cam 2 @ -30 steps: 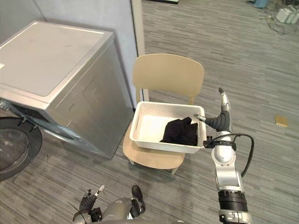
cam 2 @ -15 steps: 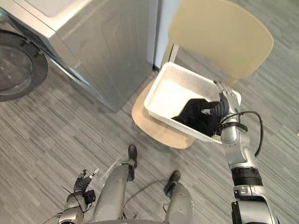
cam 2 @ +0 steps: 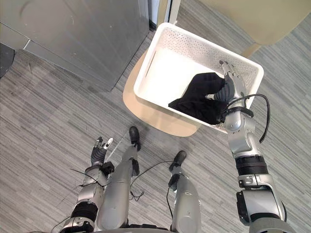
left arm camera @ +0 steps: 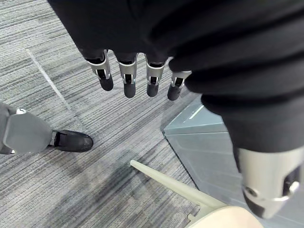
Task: Pick up the laundry basket with both hands and put the clothes into the washing machine.
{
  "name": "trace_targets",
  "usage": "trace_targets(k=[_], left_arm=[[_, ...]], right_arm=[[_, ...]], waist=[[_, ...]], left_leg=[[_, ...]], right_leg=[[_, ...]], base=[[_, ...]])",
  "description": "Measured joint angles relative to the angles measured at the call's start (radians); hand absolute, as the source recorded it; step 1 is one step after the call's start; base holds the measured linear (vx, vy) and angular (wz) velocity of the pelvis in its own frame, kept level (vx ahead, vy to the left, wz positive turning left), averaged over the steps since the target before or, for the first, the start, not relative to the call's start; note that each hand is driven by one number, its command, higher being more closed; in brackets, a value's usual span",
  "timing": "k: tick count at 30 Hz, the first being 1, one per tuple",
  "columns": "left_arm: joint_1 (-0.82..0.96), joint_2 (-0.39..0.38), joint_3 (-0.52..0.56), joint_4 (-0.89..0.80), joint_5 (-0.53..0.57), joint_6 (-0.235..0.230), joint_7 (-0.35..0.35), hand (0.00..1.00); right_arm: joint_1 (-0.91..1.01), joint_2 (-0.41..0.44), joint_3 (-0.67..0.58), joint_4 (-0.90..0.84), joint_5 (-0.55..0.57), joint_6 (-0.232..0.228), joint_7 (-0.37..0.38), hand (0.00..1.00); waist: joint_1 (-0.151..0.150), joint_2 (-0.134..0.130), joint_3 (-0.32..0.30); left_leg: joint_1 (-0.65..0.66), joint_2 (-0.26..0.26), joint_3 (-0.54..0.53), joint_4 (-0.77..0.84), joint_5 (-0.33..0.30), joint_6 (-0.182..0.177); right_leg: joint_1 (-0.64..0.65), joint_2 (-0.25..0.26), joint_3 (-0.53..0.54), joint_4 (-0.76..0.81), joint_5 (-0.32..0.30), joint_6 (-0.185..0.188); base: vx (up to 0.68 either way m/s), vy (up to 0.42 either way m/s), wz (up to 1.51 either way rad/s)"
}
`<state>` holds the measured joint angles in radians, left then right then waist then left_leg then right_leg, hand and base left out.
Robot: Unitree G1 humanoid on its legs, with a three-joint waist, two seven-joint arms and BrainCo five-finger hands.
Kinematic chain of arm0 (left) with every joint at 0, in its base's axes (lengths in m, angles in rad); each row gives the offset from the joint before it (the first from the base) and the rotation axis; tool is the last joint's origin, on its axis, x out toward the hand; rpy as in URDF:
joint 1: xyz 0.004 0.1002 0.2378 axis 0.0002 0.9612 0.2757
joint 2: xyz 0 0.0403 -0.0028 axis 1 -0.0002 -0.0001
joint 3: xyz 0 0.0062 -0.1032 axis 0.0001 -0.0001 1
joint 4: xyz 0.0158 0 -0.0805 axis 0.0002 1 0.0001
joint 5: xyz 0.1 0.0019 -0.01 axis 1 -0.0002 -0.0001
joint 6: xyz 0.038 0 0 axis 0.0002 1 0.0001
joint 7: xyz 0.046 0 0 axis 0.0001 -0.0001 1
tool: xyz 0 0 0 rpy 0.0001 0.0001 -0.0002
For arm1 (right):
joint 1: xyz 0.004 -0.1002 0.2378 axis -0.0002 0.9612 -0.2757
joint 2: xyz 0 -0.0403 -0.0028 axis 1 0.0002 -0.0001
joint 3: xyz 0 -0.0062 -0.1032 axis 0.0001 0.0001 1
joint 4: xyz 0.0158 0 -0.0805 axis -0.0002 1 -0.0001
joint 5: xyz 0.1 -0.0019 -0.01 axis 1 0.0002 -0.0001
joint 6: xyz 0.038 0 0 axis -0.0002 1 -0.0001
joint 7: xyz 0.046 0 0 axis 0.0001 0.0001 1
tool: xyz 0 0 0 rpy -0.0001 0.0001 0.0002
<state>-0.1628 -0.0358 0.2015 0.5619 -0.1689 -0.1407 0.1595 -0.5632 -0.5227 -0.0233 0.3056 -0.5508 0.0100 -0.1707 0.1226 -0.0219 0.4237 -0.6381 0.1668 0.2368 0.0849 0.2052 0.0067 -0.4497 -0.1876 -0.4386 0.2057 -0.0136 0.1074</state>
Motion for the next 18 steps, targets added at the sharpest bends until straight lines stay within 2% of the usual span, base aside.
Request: trace_targets(k=[3,5,10,14,18], left_arm=[[-0.020,0.000,0.003,-0.002,-0.040,-0.002,0.004,0.00],[-0.033,-0.002,0.005,-0.002,-0.075,-0.002,0.016,0.00],[-0.036,-0.002,0.006,-0.002,-0.121,-0.002,0.016,0.00],[-0.045,-0.004,0.005,-0.001,-0.180,-0.004,0.016,0.00],[-0.072,-0.014,0.002,-0.002,-0.374,-0.033,-0.006,0.00]], right_arm=[[-0.069,0.006,0.009,0.070,0.000,0.001,0.004,0.00],[-0.139,0.005,0.016,0.160,0.000,0.019,0.034,0.00],[-0.215,0.005,0.058,0.300,0.023,0.020,0.083,0.00],[-0.276,0.005,0.083,0.433,0.051,0.022,0.088,0.00],[-0.397,-0.012,0.160,0.588,0.044,0.042,0.112,0.00]], waist=[[0.000,0.001,0.016],[0.002,0.001,0.021],[0.004,0.001,0.021],[0.004,0.001,0.021],[0.005,0.003,0.022]], left_leg=[[-0.001,0.000,0.007,-0.003,0.000,0.000],[-0.005,0.001,0.012,-0.014,0.004,-0.006],[-0.014,0.001,0.016,-0.017,0.005,-0.007],[-0.014,0.003,0.020,-0.018,0.005,-0.008],[-0.014,0.002,0.034,-0.057,0.023,-0.031]], right_leg=[[-0.006,-0.001,0.001,0.000,0.000,0.000],[-0.016,-0.002,0.000,0.000,0.000,0.000],[-0.025,-0.002,0.002,0.000,0.000,0.000],[-0.028,-0.001,0.003,0.000,0.000,0.000],[-0.050,-0.001,0.006,0.000,0.001,-0.001]], base=[[0.04,-0.007,-0.04],[0.01,-0.002,-0.02],[0.05,-0.009,0.00],[0.03,-0.012,-0.02],[0.02,-0.011,-0.05]])
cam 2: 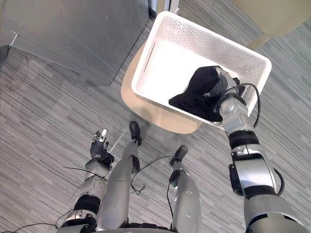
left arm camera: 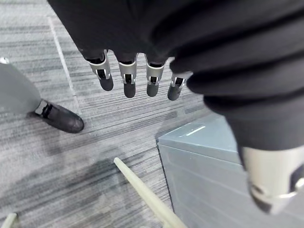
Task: Pick up the laundry basket with both hands and put the clothes into the washing machine.
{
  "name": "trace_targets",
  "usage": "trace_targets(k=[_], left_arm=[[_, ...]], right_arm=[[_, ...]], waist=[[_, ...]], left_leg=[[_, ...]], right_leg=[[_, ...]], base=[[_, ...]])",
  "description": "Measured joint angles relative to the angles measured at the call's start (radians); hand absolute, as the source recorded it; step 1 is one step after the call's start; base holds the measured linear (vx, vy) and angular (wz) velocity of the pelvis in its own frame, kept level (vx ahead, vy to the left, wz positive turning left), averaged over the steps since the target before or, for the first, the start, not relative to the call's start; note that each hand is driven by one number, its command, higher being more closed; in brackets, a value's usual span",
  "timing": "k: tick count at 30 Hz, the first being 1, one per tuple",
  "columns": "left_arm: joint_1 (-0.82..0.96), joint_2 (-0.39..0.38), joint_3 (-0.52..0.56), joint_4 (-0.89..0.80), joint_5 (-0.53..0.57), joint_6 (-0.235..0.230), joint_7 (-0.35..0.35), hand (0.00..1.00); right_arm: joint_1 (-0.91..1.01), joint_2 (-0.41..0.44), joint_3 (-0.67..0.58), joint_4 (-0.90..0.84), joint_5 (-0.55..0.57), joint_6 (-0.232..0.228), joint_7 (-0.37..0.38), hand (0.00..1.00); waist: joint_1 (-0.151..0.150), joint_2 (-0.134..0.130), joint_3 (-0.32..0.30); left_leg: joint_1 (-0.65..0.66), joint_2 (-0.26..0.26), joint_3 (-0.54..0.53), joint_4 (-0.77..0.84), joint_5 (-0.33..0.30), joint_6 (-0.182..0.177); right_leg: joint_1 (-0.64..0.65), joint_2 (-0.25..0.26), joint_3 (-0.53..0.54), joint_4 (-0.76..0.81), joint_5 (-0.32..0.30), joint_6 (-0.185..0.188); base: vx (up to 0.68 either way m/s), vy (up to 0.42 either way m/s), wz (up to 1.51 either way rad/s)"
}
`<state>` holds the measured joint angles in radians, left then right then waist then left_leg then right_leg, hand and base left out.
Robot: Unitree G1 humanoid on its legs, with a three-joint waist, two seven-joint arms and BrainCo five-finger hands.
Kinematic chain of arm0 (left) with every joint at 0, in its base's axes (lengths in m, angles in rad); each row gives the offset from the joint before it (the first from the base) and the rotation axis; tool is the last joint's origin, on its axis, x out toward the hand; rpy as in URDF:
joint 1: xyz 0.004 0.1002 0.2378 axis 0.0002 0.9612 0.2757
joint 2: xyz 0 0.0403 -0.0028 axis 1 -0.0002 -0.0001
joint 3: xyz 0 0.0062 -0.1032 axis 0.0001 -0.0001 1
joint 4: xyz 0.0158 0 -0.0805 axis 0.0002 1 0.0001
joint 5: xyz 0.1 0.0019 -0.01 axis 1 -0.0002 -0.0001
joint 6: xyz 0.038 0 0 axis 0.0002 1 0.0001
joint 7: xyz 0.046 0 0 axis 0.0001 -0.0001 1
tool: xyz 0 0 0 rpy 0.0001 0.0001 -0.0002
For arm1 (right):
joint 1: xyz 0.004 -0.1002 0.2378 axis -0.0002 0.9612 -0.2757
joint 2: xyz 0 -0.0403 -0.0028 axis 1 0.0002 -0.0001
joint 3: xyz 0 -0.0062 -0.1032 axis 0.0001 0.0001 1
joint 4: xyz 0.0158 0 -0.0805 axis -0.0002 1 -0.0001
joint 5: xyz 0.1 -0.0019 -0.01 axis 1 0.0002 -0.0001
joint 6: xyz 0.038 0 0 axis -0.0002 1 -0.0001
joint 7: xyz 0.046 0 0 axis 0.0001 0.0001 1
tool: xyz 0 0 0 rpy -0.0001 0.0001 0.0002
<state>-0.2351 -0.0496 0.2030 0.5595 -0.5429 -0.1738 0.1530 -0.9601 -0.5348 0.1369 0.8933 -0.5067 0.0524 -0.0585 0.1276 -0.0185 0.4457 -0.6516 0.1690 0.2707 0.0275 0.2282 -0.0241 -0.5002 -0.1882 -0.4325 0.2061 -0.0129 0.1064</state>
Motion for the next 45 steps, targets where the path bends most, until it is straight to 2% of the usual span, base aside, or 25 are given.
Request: trace_targets(k=[2,7,12,14,15,17,19,24,28,32,34,36,38,39,41,42,45], left_arm=[[-0.008,-0.006,-0.003,-0.001,-0.048,-0.004,-0.002,0.00],[-0.020,-0.039,-0.018,-0.024,-0.127,-0.009,-0.023,0.00],[-0.022,-0.046,-0.050,-0.043,-0.163,-0.009,-0.044,0.00],[-0.025,-0.047,-0.061,-0.068,-0.195,-0.009,-0.065,0.00],[-0.025,-0.046,-0.071,-0.073,-0.207,-0.009,-0.068,0.00],[-0.027,-0.045,-0.094,-0.083,-0.245,-0.006,-0.092,0.00],[-0.027,-0.044,-0.126,-0.096,-0.267,-0.004,-0.112,0.00],[-0.028,-0.042,-0.156,-0.118,-0.273,-0.003,-0.132,0.00],[-0.022,-0.041,-0.154,-0.146,-0.272,-0.002,-0.133,0.00],[-0.003,-0.034,-0.149,-0.153,-0.272,0.002,-0.136,0.00],[0.033,-0.024,-0.141,-0.158,-0.270,0.003,-0.148,0.00],[0.056,-0.017,-0.129,-0.158,-0.270,0.005,-0.153,0.00],[0.092,-0.004,-0.114,-0.158,-0.267,0.008,-0.153,0.00],[0.108,0.003,-0.113,-0.159,-0.262,0.011,-0.154,0.00],[0.159,0.027,-0.120,-0.174,-0.230,0.014,-0.157,0.00],[0.181,0.037,-0.124,-0.183,-0.221,0.014,-0.164,0.00],[0.299,0.094,-0.130,-0.233,-0.167,0.019,-0.206,0.00]], right_arm=[[-0.058,-0.023,0.054,0.056,-0.014,0.000,0.014,0.00],[-0.172,-0.122,0.143,0.134,-0.007,-0.004,0.041,0.00],[-0.222,-0.143,0.192,0.164,0.120,-0.006,0.042,0.00],[-0.233,-0.145,0.196,0.161,0.246,-0.013,0.040,0.00],[-0.234,-0.148,0.195,0.161,0.283,-0.017,0.040,1.00],[-0.244,-0.163,0.194,0.162,0.403,-0.038,0.038,1.00],[-0.260,-0.180,0.194,0.164,0.470,-0.045,0.039,1.00],[-0.258,-0.188,0.193,0.190,0.543,-0.046,0.042,1.00],[-0.241,-0.188,0.194,0.195,0.565,-0.044,0.045,1.00],[-0.229,-0.188,0.179,0.179,0.608,-0.043,0.045,1.00],[-0.207,-0.189,0.113,0.094,0.653,-0.044,0.038,1.00],[-0.182,-0.190,0.061,0.011,0.673,-0.047,0.022,1.00],[-0.114,-0.187,-0.015,-0.147,0.698,-0.051,-0.008,1.00],[-0.083,-0.186,-0.050,-0.208,0.706,-0.060,-0.020,1.00],[-0.009,-0.172,-0.163,-0.381,0.739,-0.085,-0.050,1.00],[0.007,-0.163,-0.185,-0.414,0.751,-0.097,-0.060,1.00],[0.091,-0.140,-0.287,-0.537,0.794,-0.146,-0.094,1.00]], waist=[[0.002,0.002,0.001],[0.015,0.031,0.014],[0.019,0.038,0.018],[0.019,0.042,0.017],[0.019,0.042,0.017],[0.021,0.044,0.018],[0.024,0.049,0.017],[0.030,0.057,0.015],[0.042,0.061,0.012],[0.037,0.062,0.012],[0.020,0.061,0.012],[0.019,0.061,0.012],[0.017,0.060,0.011],[0.013,0.060,0.011],[0.005,0.059,0.011],[0.001,0.058,0.003],[-0.004,0.051,-0.055]], left_leg=[[0.000,-0.001,0.006,-0.026,0.017,-0.022],[-0.013,-0.004,0.013,-0.060,0.040,-0.026],[-0.024,-0.002,0.036,-0.060,0.042,-0.028],[-0.040,0.000,0.035,-0.062,0.047,-0.036],[-0.043,0.000,0.035,-0.064,0.050,-0.039],[-0.059,0.000,0.033,-0.064,0.055,-0.047],[-0.069,0.001,0.030,-0.065,0.061,-0.055],[-0.071,0.002,0.022,-0.082,0.069,-0.056],[-0.070,0.002,0.010,-0.078,0.079,-0.043],[-0.068,0.006,0.004,-0.044,0.079,-0.043],[-0.058,0.010,0.005,-0.009,0.079,-0.042],[-0.037,0.014,0.008,0.001,0.074,-0.035],[-0.004,0.027,0.019,0.036,0.039,0.009],[0.011,0.031,0.024,0.050,0.023,0.018],[0.058,0.036,0.031,0.068,0.007,0.017],[0.065,0.037,0.032,0.075,-0.005,0.016],[0.111,0.041,0.038,0.085,-0.022,0.013]], right_leg=[[-0.015,0.000,0.001,0.001,0.001,-0.001],[-0.048,0.000,0.002,0.007,-0.001,-0.003],[-0.086,-0.009,0.007,0.045,-0.010,-0.016],[-0.108,-0.010,0.007,0.057,-0.016,-0.022],[-0.116,-0.010,0.007,0.062,-0.019,-0.026],[-0.144,-0.020,0.006,0.098,-0.038,-0.027],[-0.164,-0.024,0.004,0.123,-0.048,-0.034],[-0.178,-0.027,-0.005,0.158,-0.065,-0.041],[-0.177,-0.031,-0.016,0.181,-0.079,-0.044],[-0.151,-0.037,-0.037,0.196,-0.085,-0.048],[-0.115,-0.039,-0.048,0.195,-0.085,-0.049],[-0.090,-0.038,-0.049,0.195,-0.088,-0.049],[-0.042,-0.031,-0.049,0.199,-0.107,-0.045],[-0.023,-0.031,-0.051,0.209,-0.116,-0.048],[0.029,-0.031,-0.052,0.220,-0.131,-0.044],[0.038,-0.032,-0.052,0.221,-0.136,-0.042],[0.087,-0.027,-0.046,0.208,-0.141,-0.042]], base=[[0.04,-0.008,-0.04],[0.06,0.002,-0.03],[0.06,0.008,-0.08],[0.04,-0.001,-0.03],[0.00,0.000,0.00],[0.00,0.000,0.00],[0.01,-0.009,0.04],[0.02,-0.012,0.06],[0.05,-0.027,0.08],[0.06,-0.047,0.15],[0.05,-0.075,0.17],[0.02,-0.081,0.02],[-0.01,-0.092,0.01],[-0.02,-0.077,0.06],[-0.02,-0.062,0.08],[-0.02,-0.068,0.04],[0.02,-0.053,-0.02]])
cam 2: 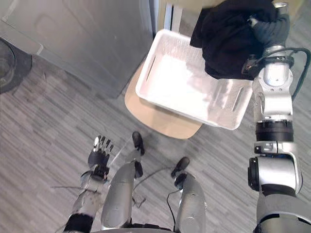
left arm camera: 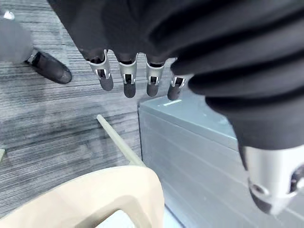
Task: Pick up the laundry basket with both hands and put the clothes into the washing machine.
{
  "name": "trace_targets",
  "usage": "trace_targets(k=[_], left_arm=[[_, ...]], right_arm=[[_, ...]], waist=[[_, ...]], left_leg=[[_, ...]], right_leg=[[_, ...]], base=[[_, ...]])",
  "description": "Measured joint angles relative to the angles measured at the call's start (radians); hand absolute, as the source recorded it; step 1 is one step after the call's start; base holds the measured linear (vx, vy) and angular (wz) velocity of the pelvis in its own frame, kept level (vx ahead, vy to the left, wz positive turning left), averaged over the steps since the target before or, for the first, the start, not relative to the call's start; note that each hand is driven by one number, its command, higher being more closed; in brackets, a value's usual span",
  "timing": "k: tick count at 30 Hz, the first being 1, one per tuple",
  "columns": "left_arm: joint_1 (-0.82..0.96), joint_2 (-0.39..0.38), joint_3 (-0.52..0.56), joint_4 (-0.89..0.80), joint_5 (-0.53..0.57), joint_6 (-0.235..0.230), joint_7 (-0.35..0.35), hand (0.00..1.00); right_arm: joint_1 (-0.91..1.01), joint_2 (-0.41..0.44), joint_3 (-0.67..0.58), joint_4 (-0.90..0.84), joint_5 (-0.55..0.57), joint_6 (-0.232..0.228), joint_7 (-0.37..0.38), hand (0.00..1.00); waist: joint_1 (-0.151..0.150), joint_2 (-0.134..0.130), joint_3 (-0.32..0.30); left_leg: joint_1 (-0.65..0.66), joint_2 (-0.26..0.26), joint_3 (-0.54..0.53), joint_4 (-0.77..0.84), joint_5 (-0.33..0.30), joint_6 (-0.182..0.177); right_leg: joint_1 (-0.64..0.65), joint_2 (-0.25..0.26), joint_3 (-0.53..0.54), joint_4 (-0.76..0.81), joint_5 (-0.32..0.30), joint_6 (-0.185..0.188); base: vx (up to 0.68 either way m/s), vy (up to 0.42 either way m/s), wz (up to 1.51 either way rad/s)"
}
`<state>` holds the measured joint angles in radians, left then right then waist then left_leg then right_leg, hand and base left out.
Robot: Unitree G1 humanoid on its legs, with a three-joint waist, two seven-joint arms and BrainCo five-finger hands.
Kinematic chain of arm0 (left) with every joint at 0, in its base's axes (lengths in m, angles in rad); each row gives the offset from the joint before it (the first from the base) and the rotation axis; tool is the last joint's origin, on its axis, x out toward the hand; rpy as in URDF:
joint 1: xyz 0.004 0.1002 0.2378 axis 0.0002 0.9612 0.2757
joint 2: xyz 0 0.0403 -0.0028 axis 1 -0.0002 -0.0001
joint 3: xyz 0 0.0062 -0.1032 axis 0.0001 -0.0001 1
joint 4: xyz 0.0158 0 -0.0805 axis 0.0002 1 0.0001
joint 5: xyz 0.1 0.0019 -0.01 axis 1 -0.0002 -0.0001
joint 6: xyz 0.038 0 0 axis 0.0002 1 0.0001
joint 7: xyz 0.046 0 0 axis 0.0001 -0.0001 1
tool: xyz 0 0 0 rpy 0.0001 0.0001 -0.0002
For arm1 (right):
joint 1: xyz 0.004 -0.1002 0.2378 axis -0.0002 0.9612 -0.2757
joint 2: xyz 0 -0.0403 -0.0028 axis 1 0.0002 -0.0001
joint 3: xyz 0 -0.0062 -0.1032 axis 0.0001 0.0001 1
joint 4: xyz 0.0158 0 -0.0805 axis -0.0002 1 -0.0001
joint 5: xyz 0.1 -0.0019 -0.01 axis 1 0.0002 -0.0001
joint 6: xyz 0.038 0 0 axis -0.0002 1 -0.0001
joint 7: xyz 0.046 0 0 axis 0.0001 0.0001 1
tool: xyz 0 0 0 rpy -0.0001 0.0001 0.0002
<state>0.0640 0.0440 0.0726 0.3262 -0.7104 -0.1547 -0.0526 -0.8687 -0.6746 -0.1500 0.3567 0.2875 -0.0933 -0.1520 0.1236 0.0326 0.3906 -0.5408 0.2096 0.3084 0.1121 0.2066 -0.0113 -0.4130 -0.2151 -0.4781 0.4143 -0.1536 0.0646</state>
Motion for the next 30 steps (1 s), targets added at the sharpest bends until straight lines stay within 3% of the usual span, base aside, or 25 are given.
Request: trace_targets(k=[2,5,9,10,13,16,20,23,27,30], left_arm=[[0.042,0.030,0.006,-0.003,0.023,0.003,-0.012,0.00],[0.073,0.038,0.077,0.008,0.086,0.009,-0.005,0.00],[0.070,0.036,0.179,0.017,0.190,0.014,0.074,0.00],[0.071,0.029,0.199,0.002,0.215,0.014,0.092,0.00],[0.073,0.016,0.225,-0.122,0.261,0.012,0.123,0.00],[0.069,0.025,0.253,-0.301,0.357,-0.019,0.138,0.00],[0.005,0.121,0.245,-0.450,0.468,-0.055,0.147,0.00],[-0.051,0.221,0.199,-0.542,0.556,-0.096,0.142,0.00],[-0.162,0.326,0.073,-0.549,0.562,-0.118,0.100,0.00],[-0.303,0.401,-0.143,-0.456,0.516,-0.116,0.024,0.00]], right_arm=[[0.042,0.003,-0.046,-0.043,0.019,-0.020,-0.015,1.00],[0.130,0.043,-0.128,-0.128,0.035,-0.046,-0.024,1.00],[0.209,0.082,-0.173,-0.183,0.034,-0.060,-0.028,1.00],[0.210,0.082,-0.182,-0.188,0.034,-0.063,-0.027,1.00],[0.215,0.082,-0.216,-0.221,0.035,-0.079,-0.022,1.00],[0.235,0.082,-0.216,-0.293,0.038,-0.102,0.001,1.00],[0.276,0.082,-0.201,-0.365,0.069,-0.135,0.059,1.00],[0.292,0.082,-0.151,-0.404,0.099,-0.139,0.117,1.00],[0.292,0.074,-0.084,-0.446,0.149,-0.144,0.175,1.00],[0.288,0.054,-0.004,-0.458,0.210,-0.144,0.215,1.00]], waist=[[0.001,-0.003,-0.031],[-0.001,-0.029,-0.091],[-0.014,-0.069,-0.161],[-0.029,-0.068,-0.184],[-0.037,-0.071,-0.189],[-0.049,-0.069,-0.213],[-0.062,-0.068,-0.257],[-0.086,-0.067,-0.295],[-0.109,-0.068,-0.321],[-0.114,-0.068,-0.324]], left_leg=[[0.038,0.000,0.000,-0.003,-0.005,-0.004],[0.092,-0.001,0.000,-0.015,-0.008,-0.008],[0.170,-0.015,-0.010,-0.047,-0.013,-0.015],[0.175,-0.020,-0.022,-0.051,-0.016,-0.018],[0.219,-0.031,-0.027,-0.070,-0.014,-0.016],[0.257,-0.040,-0.027,-0.078,-0.018,-0.018],[0.299,-0.045,-0.011,-0.094,-0.024,-0.023],[0.360,-0.058,0.005,-0.136,-0.024,-0.023],[0.399,-0.064,0.029,-0.178,-0.011,-0.030],[0.436,-0.073,0.049,-0.205,-0.002,-0.028]], right_leg=[[0.040,0.004,0.003,-0.016,0.000,0.001],[0.098,0.014,0.006,-0.046,0.002,0.003],[0.183,0.026,0.002,-0.092,0.001,0.011],[0.200,0.027,-0.008,-0.104,0.001,0.013],[0.248,0.027,-0.016,-0.122,0.004,0.018],[0.294,0.027,-0.018,-0.148,0.007,0.024],[0.330,0.035,-0.008,-0.176,0.015,0.033],[0.375,0.035,0.006,-0.207,0.021,0.041],[0.379,0.034,0.029,-0.209,0.022,0.042],[0.392,0.030,0.048,-0.210,0.023,0.044]], base=[[0.07,-0.050,-0.02],[0.10,-0.051,-0.02],[0.10,-0.023,0.06],[0.08,0.014,0.21],[0.07,0.019,0.14],[0.06,0.017,0.05],[0.05,-0.007,-0.09],[0.06,0.003,-0.13],[0.05,0.011,-0.16],[0.04,0.026,-0.15]])
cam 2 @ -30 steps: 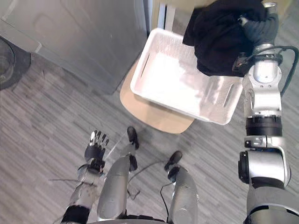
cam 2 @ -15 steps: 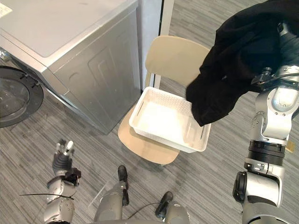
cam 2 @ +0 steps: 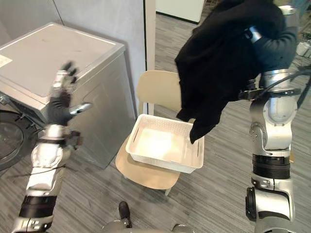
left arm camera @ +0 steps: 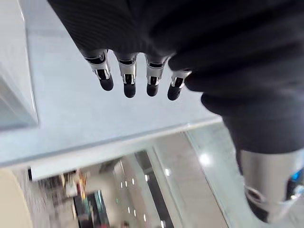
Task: Pick up the laundry basket with both hands and put the clothes into the washing machine.
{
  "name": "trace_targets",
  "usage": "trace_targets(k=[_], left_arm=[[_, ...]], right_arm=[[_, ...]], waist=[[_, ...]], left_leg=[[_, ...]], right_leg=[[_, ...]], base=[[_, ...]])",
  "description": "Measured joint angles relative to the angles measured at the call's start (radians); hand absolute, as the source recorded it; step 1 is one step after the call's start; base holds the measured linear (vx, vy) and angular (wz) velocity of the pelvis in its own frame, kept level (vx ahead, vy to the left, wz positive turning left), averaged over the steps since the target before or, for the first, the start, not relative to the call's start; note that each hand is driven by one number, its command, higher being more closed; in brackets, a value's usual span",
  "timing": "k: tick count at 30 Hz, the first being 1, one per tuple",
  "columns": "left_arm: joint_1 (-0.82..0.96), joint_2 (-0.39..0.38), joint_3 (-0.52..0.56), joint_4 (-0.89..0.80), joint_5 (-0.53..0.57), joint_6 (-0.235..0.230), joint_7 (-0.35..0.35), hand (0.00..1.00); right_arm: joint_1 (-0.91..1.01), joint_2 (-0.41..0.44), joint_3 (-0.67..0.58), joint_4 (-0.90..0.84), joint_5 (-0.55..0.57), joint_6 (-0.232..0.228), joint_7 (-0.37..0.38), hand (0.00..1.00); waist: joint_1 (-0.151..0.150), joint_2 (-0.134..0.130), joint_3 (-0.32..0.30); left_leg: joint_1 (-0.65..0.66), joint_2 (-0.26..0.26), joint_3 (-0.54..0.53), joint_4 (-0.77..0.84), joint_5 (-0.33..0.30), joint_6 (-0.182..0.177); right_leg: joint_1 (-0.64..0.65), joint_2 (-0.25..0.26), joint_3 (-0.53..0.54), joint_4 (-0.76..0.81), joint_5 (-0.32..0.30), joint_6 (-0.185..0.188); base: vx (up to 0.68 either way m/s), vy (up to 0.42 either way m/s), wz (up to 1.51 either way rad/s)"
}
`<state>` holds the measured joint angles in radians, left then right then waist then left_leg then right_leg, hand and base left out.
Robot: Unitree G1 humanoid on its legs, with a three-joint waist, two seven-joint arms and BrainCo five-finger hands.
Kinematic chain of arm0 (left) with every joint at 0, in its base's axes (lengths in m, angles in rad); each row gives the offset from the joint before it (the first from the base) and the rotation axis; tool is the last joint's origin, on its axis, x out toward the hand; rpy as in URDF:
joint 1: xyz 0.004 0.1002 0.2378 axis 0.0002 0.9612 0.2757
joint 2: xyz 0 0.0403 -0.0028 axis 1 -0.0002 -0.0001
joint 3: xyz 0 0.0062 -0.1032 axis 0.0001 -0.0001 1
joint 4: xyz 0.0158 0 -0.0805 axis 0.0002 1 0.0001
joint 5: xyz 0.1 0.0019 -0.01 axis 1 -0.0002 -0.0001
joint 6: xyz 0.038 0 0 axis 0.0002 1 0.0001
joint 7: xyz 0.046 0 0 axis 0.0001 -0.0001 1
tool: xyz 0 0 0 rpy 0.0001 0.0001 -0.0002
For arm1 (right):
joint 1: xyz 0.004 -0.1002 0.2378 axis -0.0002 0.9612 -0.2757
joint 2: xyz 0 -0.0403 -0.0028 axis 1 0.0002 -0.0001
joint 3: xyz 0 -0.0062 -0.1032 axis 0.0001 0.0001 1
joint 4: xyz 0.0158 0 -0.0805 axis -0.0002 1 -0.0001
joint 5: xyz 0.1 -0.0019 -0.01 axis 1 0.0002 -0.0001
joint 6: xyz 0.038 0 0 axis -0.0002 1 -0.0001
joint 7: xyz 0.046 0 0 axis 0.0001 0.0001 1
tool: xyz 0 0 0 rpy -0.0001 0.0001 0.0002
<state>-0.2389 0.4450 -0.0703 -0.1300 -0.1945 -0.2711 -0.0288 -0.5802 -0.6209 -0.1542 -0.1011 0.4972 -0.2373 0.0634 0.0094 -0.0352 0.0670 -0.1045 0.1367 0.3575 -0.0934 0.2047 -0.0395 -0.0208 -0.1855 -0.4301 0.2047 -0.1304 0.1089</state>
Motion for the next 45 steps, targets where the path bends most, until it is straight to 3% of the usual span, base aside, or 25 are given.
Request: trace_targets(k=[5,6,10,14,17,19,24,25,32,37,45], left_arm=[[-0.182,0.081,-0.299,0.200,-0.164,0.056,-0.146,0.00],[-0.189,0.086,-0.316,0.210,-0.178,0.062,-0.152,0.00],[-0.298,0.117,-0.506,0.308,-0.402,0.143,-0.232,0.00],[-0.386,0.094,-0.603,0.382,-0.551,0.179,-0.239,0.00],[-0.429,0.053,-0.646,0.459,-0.565,0.194,-0.223,0.00],[-0.451,-0.021,-0.649,0.525,-0.595,0.201,-0.189,0.00],[-0.487,-0.091,-0.675,0.576,-0.620,0.218,-0.143,0.00],[-0.487,-0.098,-0.673,0.576,-0.620,0.218,-0.139,1.00],[-0.486,-0.171,-0.615,0.586,-0.582,0.187,-0.089,1.00],[-0.439,-0.228,-0.504,0.593,-0.436,0.142,-0.005,1.00],[-0.355,-0.288,-0.353,0.559,-0.224,0.118,0.116,1.00]], right_arm=[[-0.014,0.000,0.135,-0.006,0.087,0.009,0.029,1.00],[-0.016,0.000,0.144,-0.006,0.091,0.009,0.030,1.00],[-0.077,0.013,0.269,-0.006,0.141,0.021,0.035,1.00],[-0.121,0.070,0.374,-0.007,0.169,0.025,0.029,1.00],[-0.143,0.135,0.450,-0.007,0.185,0.029,0.027,1.00],[-0.152,0.210,0.515,-0.007,0.207,0.032,0.027,1.00],[-0.155,0.293,0.587,-0.007,0.226,0.057,0.028,1.00],[-0.155,0.301,0.591,-0.007,0.230,0.060,0.028,1.00],[-0.154,0.341,0.597,-0.001,0.239,0.062,0.028,1.00],[-0.108,0.360,0.591,-0.001,0.227,0.061,0.028,1.00],[-0.029,0.396,0.547,-0.001,0.158,0.059,0.018,1.00]], waist=[[-0.041,0.001,-0.001],[-0.045,0.002,-0.002],[-0.055,0.020,-0.016],[-0.058,0.029,-0.022],[-0.057,0.030,-0.024],[-0.054,0.030,-0.024],[-0.049,0.029,-0.025],[-0.049,0.029,-0.025],[-0.047,0.029,-0.025],[-0.049,0.018,-0.032],[-0.049,0.011,-0.039]], left_leg=[[0.014,-0.001,0.009,-0.001,0.000,0.000],[0.014,-0.001,0.009,-0.001,0.000,0.000],[0.015,0.002,0.026,-0.001,0.001,0.000],[0.018,0.005,0.028,-0.002,0.001,0.000],[0.018,0.012,0.028,-0.003,0.002,-0.001],[0.012,0.020,0.028,-0.003,0.007,-0.009],[0.012,0.020,0.024,-0.003,0.008,-0.011],[0.012,0.020,0.023,-0.003,0.008,-0.011],[0.012,0.019,0.015,-0.004,0.010,-0.013],[0.013,0.017,0.015,-0.003,0.011,-0.015],[0.013,0.015,0.011,-0.003,0.015,-0.015]], right_leg=[[-0.002,-0.001,0.025,0.002,0.002,0.002],[-0.002,-0.001,0.026,0.002,0.002,0.002],[-0.025,0.001,0.063,0.002,0.013,0.001],[-0.040,0.003,0.090,0.001,0.022,-0.002],[-0.046,0.009,0.099,0.002,0.026,-0.008],[-0.054,0.016,0.101,0.003,0.030,-0.013],[-0.055,0.014,0.100,0.012,0.030,-0.012],[-0.056,0.013,0.100,0.014,0.030,-0.012],[-0.058,0.009,0.096,0.025,0.029,-0.011],[-0.065,0.006,0.099,0.039,0.024,-0.008],[-0.064,0.005,0.097,0.035,0.024,-0.008]], base=[[0.02,0.012,-0.10],[0.02,0.002,-0.14],[0.01,0.005,-0.23],[0.00,0.004,-0.21],[-0.02,0.004,-0.08],[-0.03,-0.006,-0.06],[0.00,0.000,0.00],[0.00,0.000,0.00],[0.00,0.000,0.00],[0.00,0.000,0.00],[0.00,0.000,0.00]])
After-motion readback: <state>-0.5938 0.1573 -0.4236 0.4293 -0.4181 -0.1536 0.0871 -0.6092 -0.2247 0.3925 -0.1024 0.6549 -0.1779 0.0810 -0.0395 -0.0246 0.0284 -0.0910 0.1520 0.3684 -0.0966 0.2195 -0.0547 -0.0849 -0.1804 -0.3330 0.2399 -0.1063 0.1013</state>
